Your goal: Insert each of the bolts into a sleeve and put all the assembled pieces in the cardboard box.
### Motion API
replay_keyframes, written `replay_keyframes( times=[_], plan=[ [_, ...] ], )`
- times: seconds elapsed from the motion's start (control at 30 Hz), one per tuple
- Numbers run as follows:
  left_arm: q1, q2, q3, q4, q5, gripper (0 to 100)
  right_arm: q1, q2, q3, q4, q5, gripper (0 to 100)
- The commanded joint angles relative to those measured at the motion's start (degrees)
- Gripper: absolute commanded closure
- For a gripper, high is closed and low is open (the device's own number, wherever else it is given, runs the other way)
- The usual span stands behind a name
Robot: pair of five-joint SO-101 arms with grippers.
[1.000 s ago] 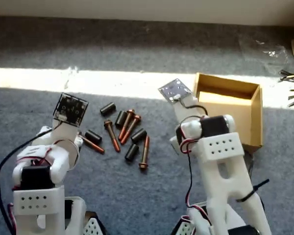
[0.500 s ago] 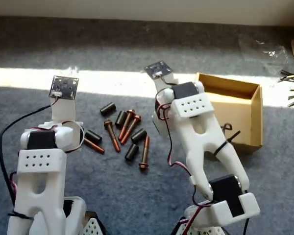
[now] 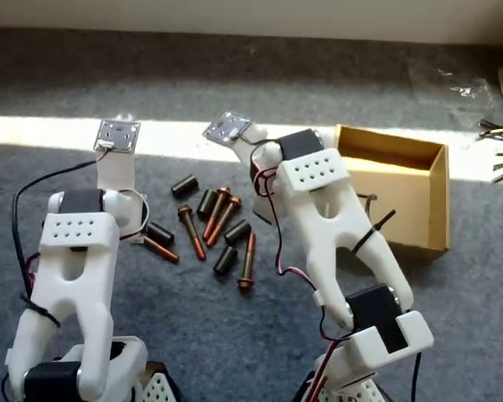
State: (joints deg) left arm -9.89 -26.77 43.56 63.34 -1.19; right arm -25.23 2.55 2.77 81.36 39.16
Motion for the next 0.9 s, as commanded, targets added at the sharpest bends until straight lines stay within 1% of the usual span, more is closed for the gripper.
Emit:
replay_keyframes(
  times=[0.0, 0.1, 0.23, 0.33, 0.43, 0.53, 0.63, 0.77, 0.87],
  plan=[
    [0.31, 1.63, -2.68, -1.41, 0.35, 94, -2.24, -0.40, -2.68, -0.04, 8.62, 88.6],
    [-1.27, 2.77, -1.98, -1.32, 0.53, 94, -4.35, -0.40, -2.59, -0.04, 14.24, 88.6],
    [-6.81, 3.91, -1.54, -3.96, 0.70, 94, -6.29, -0.04, -2.59, -0.48, 21.54, 88.6],
    [-11.03, 4.70, -1.54, -5.19, 0.70, 94, -6.55, -0.04, -1.54, -5.49, 25.41, 88.6],
    [-13.05, 6.20, -1.54, -5.71, 0.70, 94, -6.55, 0.04, 1.54, -12.26, 27.87, 88.5],
    [-13.93, 8.40, -1.98, -5.98, 0.70, 94, -6.64, 0.04, 6.29, -18.68, 28.57, 88.5],
    [-15.16, 10.42, -1.98, -9.49, 0.79, 93, -6.99, 0.04, 10.77, -23.69, 28.66, 88.5],
    [-15.25, 12.00, -1.98, -10.64, 0.79, 84, -7.52, -0.04, 13.93, -26.24, 28.66, 88.5],
    [-15.43, 12.00, -2.07, -10.64, 0.79, 80, -8.92, 0.04, 14.55, -26.42, 28.66, 88.5]
  ],
)
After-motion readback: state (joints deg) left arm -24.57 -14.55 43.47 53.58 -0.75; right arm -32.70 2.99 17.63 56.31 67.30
